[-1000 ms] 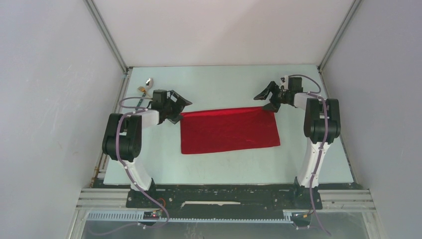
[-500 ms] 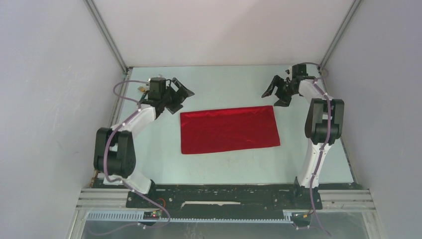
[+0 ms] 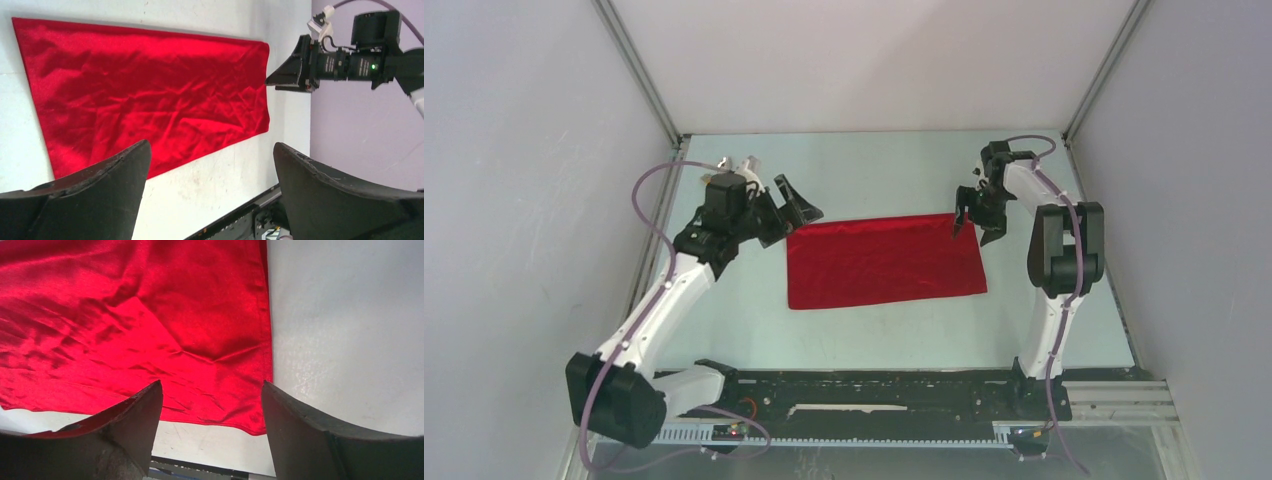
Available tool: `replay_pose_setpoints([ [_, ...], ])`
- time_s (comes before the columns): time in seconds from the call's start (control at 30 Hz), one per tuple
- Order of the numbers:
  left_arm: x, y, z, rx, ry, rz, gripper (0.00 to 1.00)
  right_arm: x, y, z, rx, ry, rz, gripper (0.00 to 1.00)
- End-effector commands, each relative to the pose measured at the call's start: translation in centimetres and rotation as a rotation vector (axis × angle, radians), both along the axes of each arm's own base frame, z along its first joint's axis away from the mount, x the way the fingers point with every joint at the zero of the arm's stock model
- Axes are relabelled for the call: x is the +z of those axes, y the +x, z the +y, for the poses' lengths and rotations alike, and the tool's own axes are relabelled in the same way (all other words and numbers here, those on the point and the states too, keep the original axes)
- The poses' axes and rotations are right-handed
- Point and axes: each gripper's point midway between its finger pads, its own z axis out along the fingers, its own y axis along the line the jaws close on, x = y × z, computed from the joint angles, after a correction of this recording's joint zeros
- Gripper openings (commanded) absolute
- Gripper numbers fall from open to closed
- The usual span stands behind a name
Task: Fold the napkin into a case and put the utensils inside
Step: Pick up the rectangle-folded napkin from the center of the board.
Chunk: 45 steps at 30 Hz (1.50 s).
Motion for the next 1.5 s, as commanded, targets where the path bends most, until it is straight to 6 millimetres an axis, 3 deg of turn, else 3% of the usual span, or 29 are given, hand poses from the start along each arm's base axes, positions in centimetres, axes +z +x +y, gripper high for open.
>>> replay_pose_setpoints([
  [0.0,0.6,-2.7,0.9,-0.041,0.051,-0.041,1.00,-0.6,-0.7,-0.8,0.032,-0.064,0.019,0.78],
  [0.23,0.3,-3.5,0.9,-0.060,0.049,-0.028,1.00,-2.1,-0.9,-0.6,0.042,-0.114,0.052,0.83],
  [0.8,1.5,-3.4,0.4,-0.083,0.028,-0.052,1.00,-5.4,-1.3,-0.6,0.018,-0.175,0.090,0.79],
  [1.07,2.8,-3.7,0.4,-0.088,0.019,-0.076,1.00,-5.7,-0.9,-0.1,0.011,-0.228,0.067,0.65],
  [1.23,3.4,-3.9,0.6,-0.087,0.023,-0.087,1.00,-5.6,-0.7,0.3,0.019,-0.234,0.054,0.48],
  [1.47,3.4,-4.1,0.9,-0.082,0.032,-0.089,1.00,-5.2,-0.4,0.2,0.034,-0.244,0.030,0.14],
])
